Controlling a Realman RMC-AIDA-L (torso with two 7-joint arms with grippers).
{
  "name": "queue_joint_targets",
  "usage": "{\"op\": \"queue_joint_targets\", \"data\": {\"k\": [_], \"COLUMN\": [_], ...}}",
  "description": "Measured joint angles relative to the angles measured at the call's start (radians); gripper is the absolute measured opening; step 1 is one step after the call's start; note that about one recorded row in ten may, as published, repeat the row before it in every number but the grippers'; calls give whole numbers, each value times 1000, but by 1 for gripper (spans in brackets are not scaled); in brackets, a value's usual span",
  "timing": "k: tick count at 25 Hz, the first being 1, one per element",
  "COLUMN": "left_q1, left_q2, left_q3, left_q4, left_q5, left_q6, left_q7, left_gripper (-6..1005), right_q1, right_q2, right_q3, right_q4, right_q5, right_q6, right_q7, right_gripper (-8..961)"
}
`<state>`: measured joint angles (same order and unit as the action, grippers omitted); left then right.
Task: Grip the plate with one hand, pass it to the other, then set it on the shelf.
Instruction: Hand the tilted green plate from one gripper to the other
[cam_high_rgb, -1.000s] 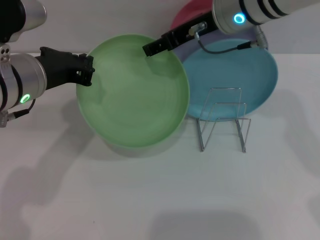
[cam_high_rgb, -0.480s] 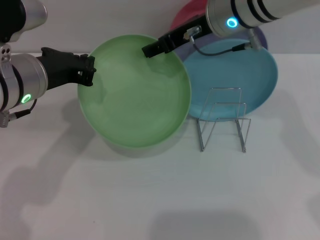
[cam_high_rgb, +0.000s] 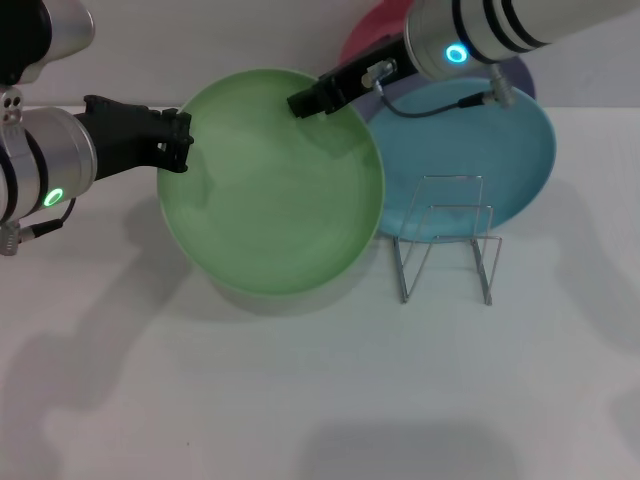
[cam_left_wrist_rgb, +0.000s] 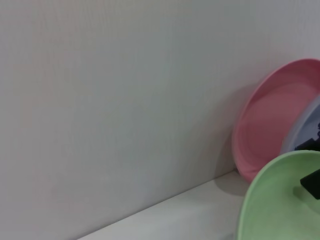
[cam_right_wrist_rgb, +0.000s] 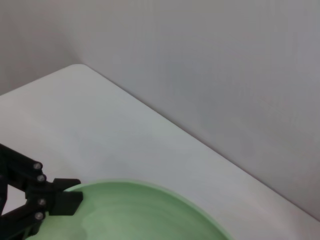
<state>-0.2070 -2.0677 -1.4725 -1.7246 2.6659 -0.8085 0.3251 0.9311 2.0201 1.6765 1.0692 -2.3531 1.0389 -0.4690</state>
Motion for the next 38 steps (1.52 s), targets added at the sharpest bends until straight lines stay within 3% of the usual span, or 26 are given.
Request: {"op": "queue_joint_targets", "data": {"k": [10,16,18,24,30,35,38], "left_q1": [0,0,2,2,23,42,75], "left_q2": [0,2,3,3,3,5,4], "left_q3": [2,14,22,36,41,45,50], "left_q4": [-6,-6,-9,-21,-51,-73,-95], "left_q5": [-3,-10,-20,-26,-27,-22,-21], "left_q6": [0,13,16,25,39,48,104], "left_q7": [0,3,10,14,15,27,56], "left_gripper": [146,160,164,178,191,377,585], "right_q1": [-6,-19,-31,-43,-45,-63,-80], "right_q2": [3,5,10,29,32,38,43], "right_q3": [-7,-17,-18,-20,-30,-40,-39], "right_q4": [1,11,34,63,76,120,158], "right_q5": [0,-1,-2,-30,-37,-43,-51], "right_q6": [-10,-26,-26,-21,-16,-7,-6], "right_q7": [-57,-67,-72,-77,-77,-72,-72], "right_gripper": [477,304,172,165,159,153,112]}}
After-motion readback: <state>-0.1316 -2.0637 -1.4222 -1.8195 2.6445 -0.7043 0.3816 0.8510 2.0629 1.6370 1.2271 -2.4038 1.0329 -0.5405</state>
